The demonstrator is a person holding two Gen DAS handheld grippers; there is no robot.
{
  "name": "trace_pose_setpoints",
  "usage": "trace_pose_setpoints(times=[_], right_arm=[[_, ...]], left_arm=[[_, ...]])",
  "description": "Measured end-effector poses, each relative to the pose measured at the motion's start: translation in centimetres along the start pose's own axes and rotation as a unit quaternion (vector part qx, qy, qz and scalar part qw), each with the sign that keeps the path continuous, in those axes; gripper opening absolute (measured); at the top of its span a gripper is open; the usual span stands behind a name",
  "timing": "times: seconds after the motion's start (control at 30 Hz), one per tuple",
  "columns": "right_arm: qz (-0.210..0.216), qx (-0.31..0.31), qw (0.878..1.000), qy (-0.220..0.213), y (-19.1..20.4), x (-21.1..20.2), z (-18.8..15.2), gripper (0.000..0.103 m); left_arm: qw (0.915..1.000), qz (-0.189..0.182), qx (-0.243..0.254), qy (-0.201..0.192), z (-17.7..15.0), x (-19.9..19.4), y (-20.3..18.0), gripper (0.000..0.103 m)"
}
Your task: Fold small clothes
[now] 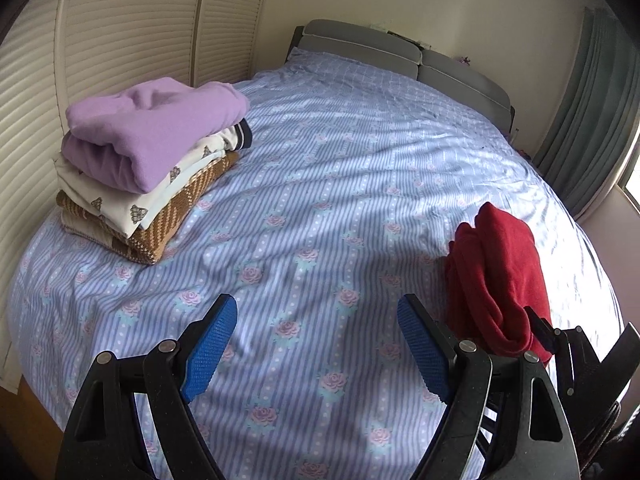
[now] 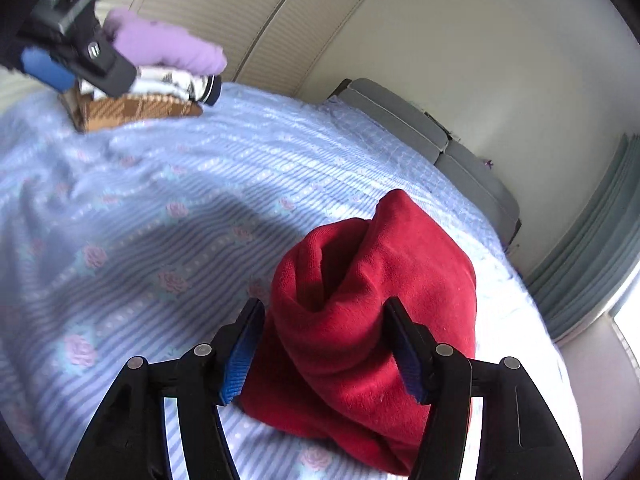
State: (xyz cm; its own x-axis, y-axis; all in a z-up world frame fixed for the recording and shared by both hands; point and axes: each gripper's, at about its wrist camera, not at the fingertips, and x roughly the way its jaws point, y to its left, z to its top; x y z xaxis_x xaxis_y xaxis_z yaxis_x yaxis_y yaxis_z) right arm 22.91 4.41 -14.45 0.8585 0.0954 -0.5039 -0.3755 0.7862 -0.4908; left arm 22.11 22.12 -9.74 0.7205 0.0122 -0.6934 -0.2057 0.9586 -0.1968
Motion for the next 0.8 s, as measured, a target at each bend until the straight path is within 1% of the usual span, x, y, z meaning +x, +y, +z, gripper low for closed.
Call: trace_pose_setpoints(times=[0.17, 0.2, 0.3, 0.43, 0.47, 0.53, 0.57, 0.67, 0.8], right_arm=[[0.039, 0.076, 0.996, -0.016, -3.6, -3.0, -0.9, 0.062], [0.046, 0.09, 0.995, -0.017, -4.4, -3.6, -1.4, 0.064], [0.057, 0.128, 0.99, -0.02, -6.7, -5.2, -2.8, 0.064], [0.063, 0.179, 0.982, -0.013, -9.9, -6.3, -4.7, 0.065], [0.063, 0.192, 0.979, -0.01, -10.7, -6.4, -5.2, 0.067], [0.064, 0.218, 0.974, -0.005, -12.2, -6.5, -6.2, 0.074], [0.063, 0.228, 0.972, -0.001, -12.9, -6.4, -6.7, 0.074], [0.058, 0.254, 0.965, 0.011, -14.6, -5.8, -7.7, 0.074], [0.05, 0.275, 0.96, 0.021, -16.1, -5.3, -9.0, 0.074]], left_arm=[[0.9992, -0.032, 0.021, -0.005, 1.1, -0.4, -3.5, 0.082], [0.9988, -0.04, 0.027, -0.006, 1.4, -0.4, -4.3, 0.082], [0.9966, -0.07, 0.044, -0.005, 2.0, 0.1, -7.3, 0.083], [0.9906, -0.117, 0.071, 0.005, 2.6, 1.2, -12.1, 0.083], [0.9885, -0.128, 0.081, 0.008, 2.7, 1.6, -13.4, 0.083], [0.9848, -0.14, 0.101, 0.018, 2.6, 2.7, -15.9, 0.083], [0.983, -0.146, 0.109, 0.024, 2.5, 3.2, -16.9, 0.083], [0.981, -0.145, 0.123, 0.042, 2.2, 5.3, -19.0, 0.083], [0.9815, -0.126, 0.13, 0.062, 1.3, 8.0, -19.7, 0.083]])
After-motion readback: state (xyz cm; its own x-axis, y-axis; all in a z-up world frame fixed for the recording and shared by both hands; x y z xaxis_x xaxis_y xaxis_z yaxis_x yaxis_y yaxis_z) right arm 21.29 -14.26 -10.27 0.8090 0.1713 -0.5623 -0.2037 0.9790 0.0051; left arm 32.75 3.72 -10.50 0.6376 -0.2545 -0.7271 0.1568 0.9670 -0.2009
